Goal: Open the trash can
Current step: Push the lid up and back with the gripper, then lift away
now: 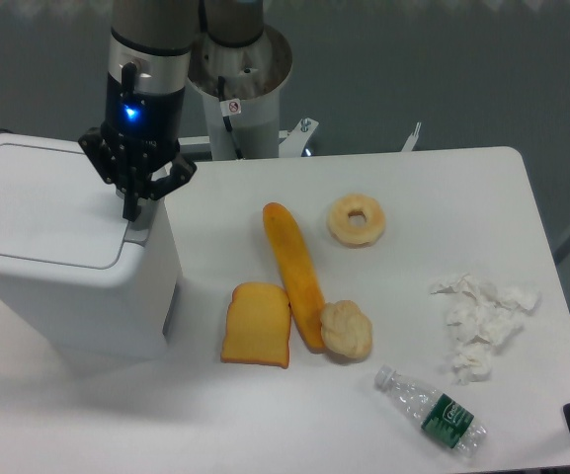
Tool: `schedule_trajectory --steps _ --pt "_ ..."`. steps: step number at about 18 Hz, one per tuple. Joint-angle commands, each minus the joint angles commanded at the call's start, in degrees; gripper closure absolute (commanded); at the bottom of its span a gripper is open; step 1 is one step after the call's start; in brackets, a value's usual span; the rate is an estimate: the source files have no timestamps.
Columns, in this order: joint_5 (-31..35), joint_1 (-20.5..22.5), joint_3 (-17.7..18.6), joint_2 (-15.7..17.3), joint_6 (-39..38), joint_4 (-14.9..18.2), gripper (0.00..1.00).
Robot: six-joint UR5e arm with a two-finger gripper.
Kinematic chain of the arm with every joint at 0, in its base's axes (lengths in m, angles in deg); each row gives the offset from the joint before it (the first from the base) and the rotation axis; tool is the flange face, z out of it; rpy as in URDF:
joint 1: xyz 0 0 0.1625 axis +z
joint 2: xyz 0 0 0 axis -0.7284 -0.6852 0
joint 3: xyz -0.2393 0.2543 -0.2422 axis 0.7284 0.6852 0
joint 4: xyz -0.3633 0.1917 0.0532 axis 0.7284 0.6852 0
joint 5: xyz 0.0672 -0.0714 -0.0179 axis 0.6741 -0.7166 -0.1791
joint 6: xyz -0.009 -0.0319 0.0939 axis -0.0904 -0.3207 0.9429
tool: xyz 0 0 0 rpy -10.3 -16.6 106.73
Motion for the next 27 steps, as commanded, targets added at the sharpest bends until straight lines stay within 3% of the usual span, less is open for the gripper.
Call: schedule_trajectory --steps 15,16,19,20,21,24,27 --pt "0.2 0.9 0.0 0.0 0.2 0.0 0.96" --pt "0.2 1.2 -0.1 0.3 0.2 -0.2 0.89" --pt "0.2 3.7 -0.6 1.0 0.3 -0.4 0.54" --pt "0.2 4.9 -0.7 1.1 0.5 -0.6 0.30" --pt "0.2 6.0 -0.7 1.1 1.1 -0.7 0.00" --pt "1.3 10.3 -0.4 1.1 3.7 -0.8 0.00" --pt "7.3 13.5 -0.1 -1.0 12.2 -0.9 0.00"
